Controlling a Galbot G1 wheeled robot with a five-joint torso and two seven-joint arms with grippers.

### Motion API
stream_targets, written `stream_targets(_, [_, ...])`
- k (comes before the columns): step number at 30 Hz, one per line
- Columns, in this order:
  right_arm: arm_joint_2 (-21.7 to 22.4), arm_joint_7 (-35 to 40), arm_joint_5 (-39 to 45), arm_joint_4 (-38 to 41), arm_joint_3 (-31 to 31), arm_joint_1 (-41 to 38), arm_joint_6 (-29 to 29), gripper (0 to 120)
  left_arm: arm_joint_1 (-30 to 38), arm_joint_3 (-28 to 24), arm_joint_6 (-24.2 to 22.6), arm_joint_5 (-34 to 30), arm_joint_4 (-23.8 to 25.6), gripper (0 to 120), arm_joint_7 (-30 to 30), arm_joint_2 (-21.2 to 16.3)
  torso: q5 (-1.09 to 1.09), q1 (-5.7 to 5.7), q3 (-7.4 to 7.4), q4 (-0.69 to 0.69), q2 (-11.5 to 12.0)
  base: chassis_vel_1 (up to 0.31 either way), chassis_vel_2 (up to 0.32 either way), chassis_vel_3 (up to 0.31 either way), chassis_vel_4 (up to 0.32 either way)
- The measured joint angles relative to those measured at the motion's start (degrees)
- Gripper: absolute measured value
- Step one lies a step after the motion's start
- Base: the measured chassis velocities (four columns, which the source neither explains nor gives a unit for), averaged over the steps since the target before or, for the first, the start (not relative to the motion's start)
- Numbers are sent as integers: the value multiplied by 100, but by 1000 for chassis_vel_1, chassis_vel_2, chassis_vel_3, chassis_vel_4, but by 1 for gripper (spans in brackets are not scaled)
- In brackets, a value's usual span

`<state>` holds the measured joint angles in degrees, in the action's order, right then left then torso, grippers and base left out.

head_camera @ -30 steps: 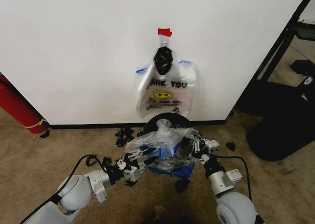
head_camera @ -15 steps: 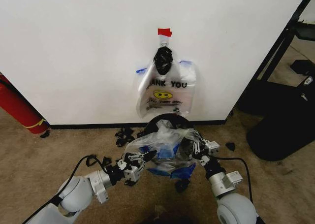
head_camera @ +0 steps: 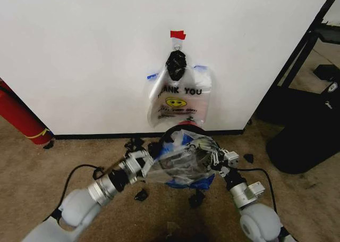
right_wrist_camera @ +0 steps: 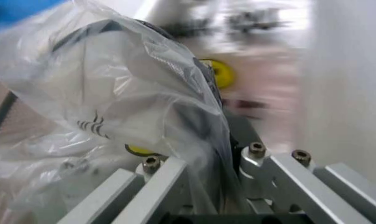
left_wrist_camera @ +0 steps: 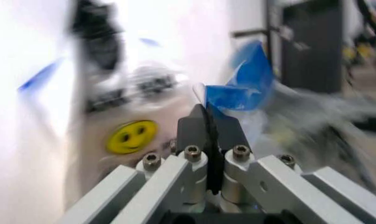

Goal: Pick up the garbage bag from the wall and place it over the trash bin.

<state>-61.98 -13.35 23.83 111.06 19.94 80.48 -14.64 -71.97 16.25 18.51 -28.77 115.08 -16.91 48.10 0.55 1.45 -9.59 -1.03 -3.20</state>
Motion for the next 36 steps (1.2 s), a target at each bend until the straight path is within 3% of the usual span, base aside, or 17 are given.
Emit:
stream_targets(2, [50, -637, 226, -211, 109, -56, -203, 1, 122, 38, -121, -257, -63, 0, 150, 3, 0, 0, 0, 0, 0, 0, 0, 0, 0])
stream_targets(3, [50, -637, 226, -211, 109, -56, -203, 1, 122, 38, -121, -257, -63, 0, 150, 3, 0, 0, 0, 0, 0, 0, 0, 0, 0])
stream_targets(9, [81, -2320, 1007, -756, 334, -161, -552, 1, 337, 121, -214, -289, -354, 0, 240, 55, 1, 0, 0, 0, 0, 0, 0, 0, 0])
stream_targets(16, [46, -2940, 1857, -974, 303, -219, -582, 1, 251, 123, -374, -73, -489, 0, -246, 115, 0, 0, 0, 0, 0, 0, 0, 0, 0])
stream_targets(22, [30, -2687, 2602, -965, 159, -194, -538, 1, 111, 121, -477, 270, -594, 0, -549, 197, 1, 0, 0, 0, 0, 0, 0, 0, 0])
stream_targets(27, [-44, -2305, 2738, -956, 26, -141, -545, 1, 96, 83, -404, 270, -637, 0, -213, 275, 2, 0, 0, -1, 0, 0, 0, 0, 0])
stream_targets(36, [-404, -720, 2026, -1144, -540, 17, -1043, 1, -3, 57, -141, -541, -798, 33, 891, 434, 1, 0, 0, 0, 0, 0, 0, 0, 0])
